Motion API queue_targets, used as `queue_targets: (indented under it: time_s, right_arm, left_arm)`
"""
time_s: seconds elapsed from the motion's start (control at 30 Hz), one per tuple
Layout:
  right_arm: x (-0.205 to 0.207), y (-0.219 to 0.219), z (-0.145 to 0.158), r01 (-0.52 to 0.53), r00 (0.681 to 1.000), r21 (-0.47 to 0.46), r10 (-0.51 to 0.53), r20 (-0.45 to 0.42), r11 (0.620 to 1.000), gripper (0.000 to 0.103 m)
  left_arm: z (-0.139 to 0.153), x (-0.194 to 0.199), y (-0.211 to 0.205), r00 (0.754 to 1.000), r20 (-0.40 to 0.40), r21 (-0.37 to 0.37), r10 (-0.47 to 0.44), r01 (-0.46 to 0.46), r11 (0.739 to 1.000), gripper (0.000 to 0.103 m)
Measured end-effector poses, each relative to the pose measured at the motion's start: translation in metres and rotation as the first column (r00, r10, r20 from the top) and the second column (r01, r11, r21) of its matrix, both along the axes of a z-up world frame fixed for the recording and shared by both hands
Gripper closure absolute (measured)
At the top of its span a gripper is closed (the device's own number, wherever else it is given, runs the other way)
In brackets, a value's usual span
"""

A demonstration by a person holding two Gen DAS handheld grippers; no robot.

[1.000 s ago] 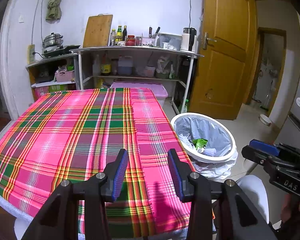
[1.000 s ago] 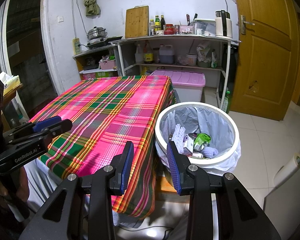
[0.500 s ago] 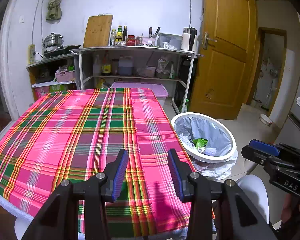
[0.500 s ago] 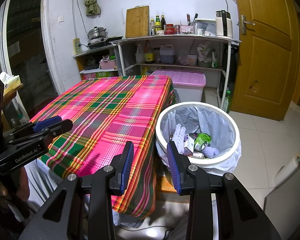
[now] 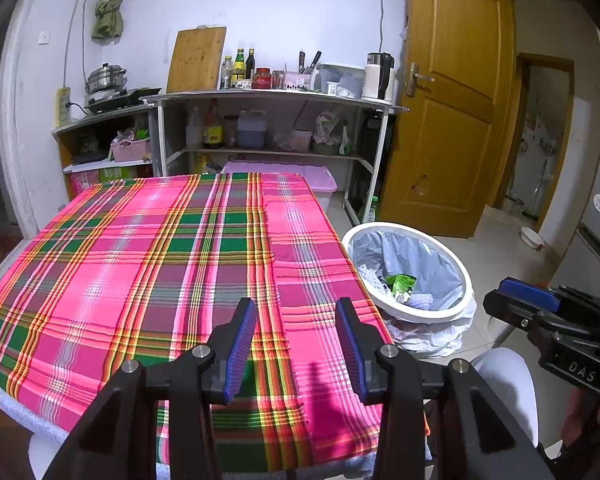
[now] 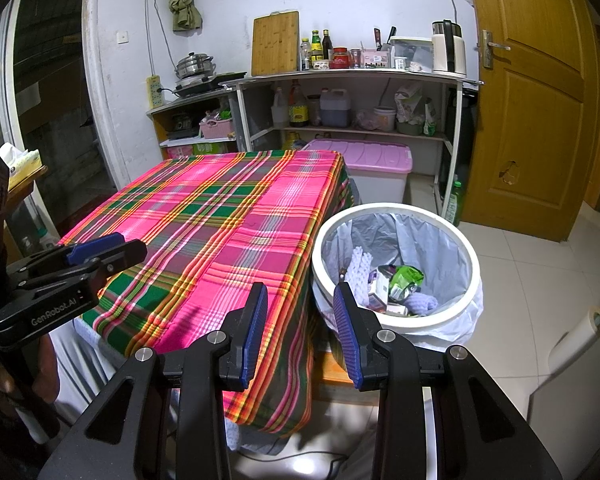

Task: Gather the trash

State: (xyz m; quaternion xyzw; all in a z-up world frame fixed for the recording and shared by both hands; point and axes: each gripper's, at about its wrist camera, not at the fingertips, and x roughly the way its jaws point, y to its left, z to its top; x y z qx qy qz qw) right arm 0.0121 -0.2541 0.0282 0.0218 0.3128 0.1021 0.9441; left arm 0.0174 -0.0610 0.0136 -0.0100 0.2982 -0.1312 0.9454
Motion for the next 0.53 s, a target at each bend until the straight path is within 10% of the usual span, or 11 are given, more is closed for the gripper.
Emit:
queue_targets:
  time_s: [0.53]
  right_arm:
    - [0.0001,0.0,0.0007,0.0,1.0,0.0,0.0,0.0,1.0,0.068]
  left_arm:
    - [0.0019,-0.008,-0.0046,0.999,0.035,0.031,-0.005,0.004,1.0,0.062]
